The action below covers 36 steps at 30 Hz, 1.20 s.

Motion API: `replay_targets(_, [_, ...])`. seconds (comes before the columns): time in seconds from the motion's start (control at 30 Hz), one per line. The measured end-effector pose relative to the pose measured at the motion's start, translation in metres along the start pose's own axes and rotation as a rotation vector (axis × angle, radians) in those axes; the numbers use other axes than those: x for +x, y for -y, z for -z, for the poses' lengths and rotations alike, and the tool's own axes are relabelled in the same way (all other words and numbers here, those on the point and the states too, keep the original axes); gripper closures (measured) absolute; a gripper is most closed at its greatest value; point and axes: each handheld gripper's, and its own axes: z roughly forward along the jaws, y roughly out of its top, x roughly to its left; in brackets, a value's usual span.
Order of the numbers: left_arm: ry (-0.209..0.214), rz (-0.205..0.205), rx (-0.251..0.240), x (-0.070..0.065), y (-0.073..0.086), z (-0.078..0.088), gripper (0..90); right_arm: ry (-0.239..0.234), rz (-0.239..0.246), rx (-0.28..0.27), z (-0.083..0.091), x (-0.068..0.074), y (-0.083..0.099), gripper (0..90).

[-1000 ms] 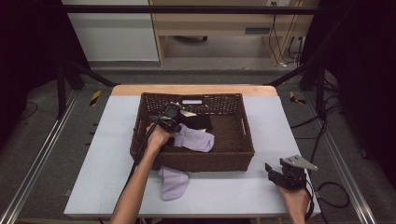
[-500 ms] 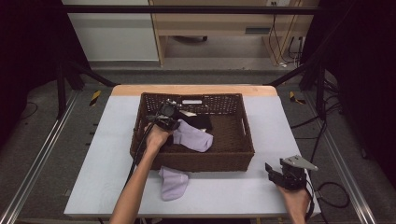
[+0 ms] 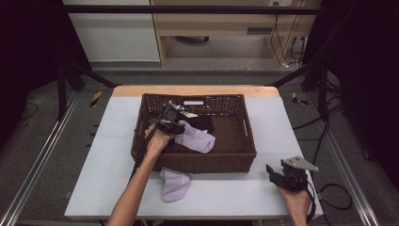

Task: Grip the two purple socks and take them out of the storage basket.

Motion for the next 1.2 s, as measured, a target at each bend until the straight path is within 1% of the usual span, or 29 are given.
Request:
replay_targets(0.1, [0.021, 0.012, -0.051, 0.003, -0.003, -0.001, 46.6, -0.003, -0.004, 0.001, 0.0, 0.001, 0.0, 37.5])
replay_targets(0.13, [0.027, 0.018, -0.055, 0.005, -0.005, -0.004, 46.7, -0.003, -0.004, 0.0, 0.0, 0.0, 0.0, 37.5])
replay_targets(0.2, [0.035, 0.026, -0.032, 0.006, -0.006, -0.011, 47.9, 0.0, -0.005, 0.001, 0.0, 0.0, 0.0, 37.5])
replay_targets(0.27, [0.052, 0.021, -0.014, 0.005, -0.007, -0.014, 51.0, -0.001, -0.009, -0.001, 0.0, -0.001, 0.0, 37.5])
replay_targets(0.33, [0.064, 0.0, -0.002, 0.002, -0.008, -0.015, 55.8, -0.001, -0.009, 0.002, -0.001, -0.002, 0.0, 37.5])
replay_targets(0.4, [0.072, -0.009, 0.027, 0.001, -0.007, -0.016, 62.9, -0.003, -0.01, 0.002, -0.001, -0.001, 0.0, 37.6])
replay_targets(0.43, [0.076, -0.006, 0.038, 0.001, -0.007, -0.016, 67.7, -0.004, -0.011, 0.002, -0.001, -0.001, 0.0, 37.5])
replay_targets(0.5, [0.097, 0.022, 0.061, 0.003, -0.007, -0.016, 78.2, -0.002, -0.003, -0.003, 0.0, 0.0, 0.0, 37.5])
replay_targets(0.53, [0.108, 0.035, 0.065, 0.004, -0.007, -0.015, 82.2, -0.005, -0.008, -0.005, 0.001, 0.0, 0.0, 37.6])
replay_targets(0.6, [0.125, 0.05, 0.067, 0.005, -0.007, -0.014, 84.0, -0.003, -0.011, -0.007, 0.001, -0.001, 0.0, 37.5])
replay_targets(0.7, [0.129, 0.056, 0.072, 0.006, -0.007, -0.012, 85.0, -0.001, -0.008, -0.003, 0.001, -0.001, 0.0, 37.5])
replay_targets(0.8, [0.119, 0.053, 0.044, 0.005, -0.008, -0.004, 85.4, 0.0, -0.009, -0.005, 0.001, -0.002, 0.0, 37.6])
replay_targets(0.87, [0.123, 0.046, 0.007, 0.004, -0.008, 0.005, 85.4, -0.002, -0.019, -0.004, 0.002, -0.002, 0.0, 37.6])
replay_targets(0.93, [0.123, 0.039, -0.026, 0.003, -0.007, 0.015, 85.4, -0.001, -0.017, -0.002, 0.002, -0.002, 0.0, 37.6])
replay_targets(0.97, [0.121, 0.038, -0.048, 0.002, -0.007, 0.02, 85.4, 0.001, -0.009, -0.006, 0.002, -0.002, 0.0, 37.6])
replay_targets(1.0, [0.123, 0.029, -0.069, 0.002, -0.008, 0.026, 85.4, -0.002, -0.012, -0.005, 0.002, -0.001, 0.0, 37.7])
replay_targets(1.03, [0.123, 0.028, -0.099, 0.002, -0.009, 0.032, 85.4, 0.002, -0.009, -0.007, 0.002, -0.001, 0.0, 37.8])
replay_targets(1.07, [0.112, 0.016, -0.135, 0.001, -0.009, 0.041, 85.4, 0.001, -0.009, -0.008, 0.002, -0.002, 0.0, 37.7])
replay_targets(1.13, [0.112, 0.011, -0.183, 0.0, -0.01, 0.052, 85.4, 0.005, -0.008, -0.007, 0.002, -0.002, 0.0, 37.8])
replay_targets(1.17, [0.099, -0.006, -0.205, 0.0, -0.009, 0.059, 85.4, 0.005, -0.008, -0.008, 0.002, -0.002, 0.0, 37.8])
replay_targets(1.2, [0.104, -0.006, -0.232, -0.001, -0.008, 0.065, 85.4, 0.004, -0.01, -0.01, 0.003, -0.003, 0.0, 37.9])
